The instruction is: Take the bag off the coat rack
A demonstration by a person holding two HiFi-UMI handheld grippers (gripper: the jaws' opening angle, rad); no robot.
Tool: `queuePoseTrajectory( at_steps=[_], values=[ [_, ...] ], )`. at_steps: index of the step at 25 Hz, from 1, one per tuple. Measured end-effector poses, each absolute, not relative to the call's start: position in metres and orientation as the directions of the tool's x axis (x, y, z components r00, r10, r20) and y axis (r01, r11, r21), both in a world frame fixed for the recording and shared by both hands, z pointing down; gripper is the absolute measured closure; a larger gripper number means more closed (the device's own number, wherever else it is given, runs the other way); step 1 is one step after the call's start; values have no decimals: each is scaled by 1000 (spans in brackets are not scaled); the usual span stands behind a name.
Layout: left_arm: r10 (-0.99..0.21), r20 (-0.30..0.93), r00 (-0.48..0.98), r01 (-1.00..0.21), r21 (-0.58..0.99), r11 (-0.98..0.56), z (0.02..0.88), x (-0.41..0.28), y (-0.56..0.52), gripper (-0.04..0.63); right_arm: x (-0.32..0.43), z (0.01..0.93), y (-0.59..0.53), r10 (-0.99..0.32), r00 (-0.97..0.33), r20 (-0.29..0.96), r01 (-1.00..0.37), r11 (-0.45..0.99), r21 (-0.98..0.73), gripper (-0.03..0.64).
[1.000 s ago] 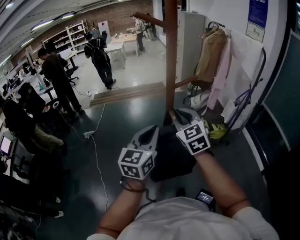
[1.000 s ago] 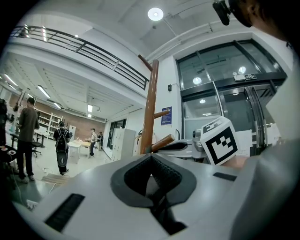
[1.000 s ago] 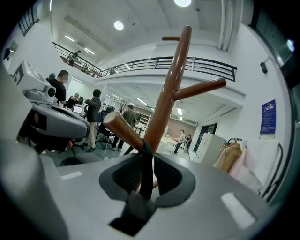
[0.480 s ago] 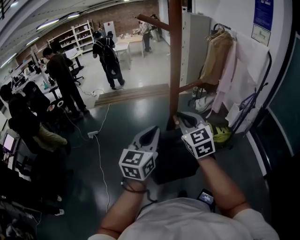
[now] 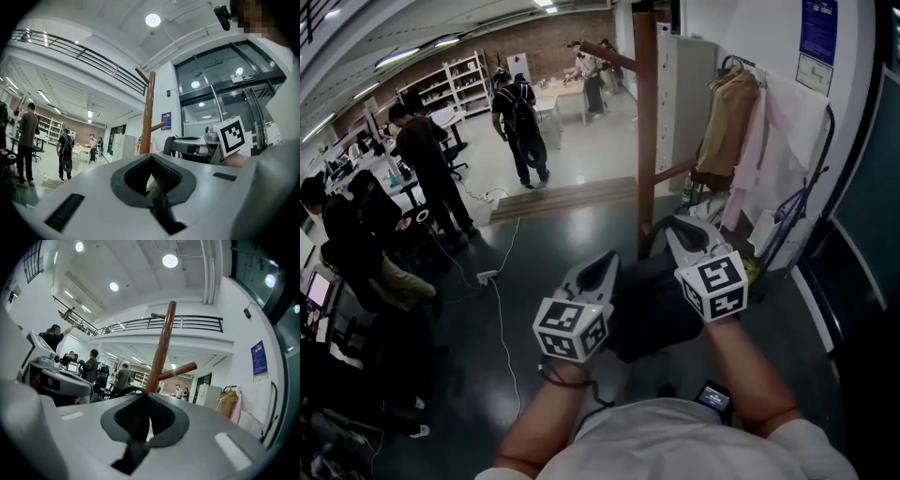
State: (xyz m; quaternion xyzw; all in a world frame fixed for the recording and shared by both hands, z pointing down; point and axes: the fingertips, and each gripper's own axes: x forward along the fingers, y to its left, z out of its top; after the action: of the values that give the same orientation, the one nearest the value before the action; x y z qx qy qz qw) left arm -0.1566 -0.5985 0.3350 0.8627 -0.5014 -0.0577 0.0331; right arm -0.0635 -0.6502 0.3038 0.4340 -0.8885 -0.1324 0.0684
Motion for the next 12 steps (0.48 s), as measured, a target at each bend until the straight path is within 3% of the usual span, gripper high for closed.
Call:
queuePoseTrajectory(
  at_steps=[12],
  values=[
    [-855, -105, 507, -851, 99, -517, 306, -163, -550, 589, -50, 313, -592, -787, -615, -43, -788, 613, 53, 592]
  ],
)
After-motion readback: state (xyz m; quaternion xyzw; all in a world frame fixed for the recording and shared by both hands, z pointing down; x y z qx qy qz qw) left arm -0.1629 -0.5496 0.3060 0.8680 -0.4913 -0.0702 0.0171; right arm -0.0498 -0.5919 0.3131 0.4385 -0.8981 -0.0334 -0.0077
